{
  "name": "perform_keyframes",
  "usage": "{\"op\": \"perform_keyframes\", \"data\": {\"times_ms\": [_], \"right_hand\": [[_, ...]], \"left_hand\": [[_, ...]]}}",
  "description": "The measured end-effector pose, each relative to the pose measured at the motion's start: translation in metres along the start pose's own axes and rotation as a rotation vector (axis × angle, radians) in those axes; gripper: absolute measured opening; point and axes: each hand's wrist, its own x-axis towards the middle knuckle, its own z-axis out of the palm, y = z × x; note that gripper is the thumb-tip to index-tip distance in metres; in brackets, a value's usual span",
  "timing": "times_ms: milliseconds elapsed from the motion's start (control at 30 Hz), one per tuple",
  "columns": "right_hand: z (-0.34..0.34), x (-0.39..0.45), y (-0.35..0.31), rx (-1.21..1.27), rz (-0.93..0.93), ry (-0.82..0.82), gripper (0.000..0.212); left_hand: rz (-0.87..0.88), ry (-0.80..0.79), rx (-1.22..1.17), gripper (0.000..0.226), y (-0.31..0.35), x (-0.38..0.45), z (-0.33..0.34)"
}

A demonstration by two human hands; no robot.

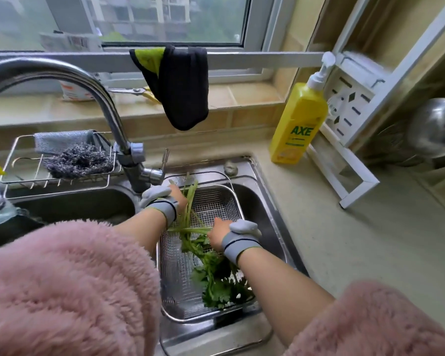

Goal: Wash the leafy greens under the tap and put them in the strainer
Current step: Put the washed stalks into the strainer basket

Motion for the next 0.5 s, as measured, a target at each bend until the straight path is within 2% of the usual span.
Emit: {"op": "perform_keyframes", "data": {"times_ms": [67, 100, 200, 267, 400, 500], "right_hand": [[-0.011, -0.002, -0.013, -0.122, -0.022, 0.004, 0.048], [-0.015, -0.001, -0.013, -0.139, -0.044, 0.032, 0.049], [-0.024, -0.004, -0.028, -0.012, -0.185, 0.069, 0.062], [-0.02, 0.002, -0.04, 0.056, -0.224, 0.057, 0.08], [-0.009, 0.013, -0.062, 0.201, -0.191, 0.014, 0.111], [-0.011, 0.023, -0.075, 0.452, -0.13, 0.014, 0.097]], "left_hand": [[-0.002, 0.07, -0.013, 0.024, -0.019, -0.01, -0.022], [0.0, 0.05, -0.003, 0.022, -0.021, -0.012, -0.026], [-0.038, 0.074, 0.003, 0.033, -0.037, -0.037, -0.044], [-0.086, -0.036, -0.055, 0.033, -0.058, -0.006, -0.025], [-0.043, -0.162, 0.047, 0.044, -0.051, -0.059, -0.028], [-0.029, -0.111, 0.088, 0.043, -0.053, -0.065, -0.02]]}}
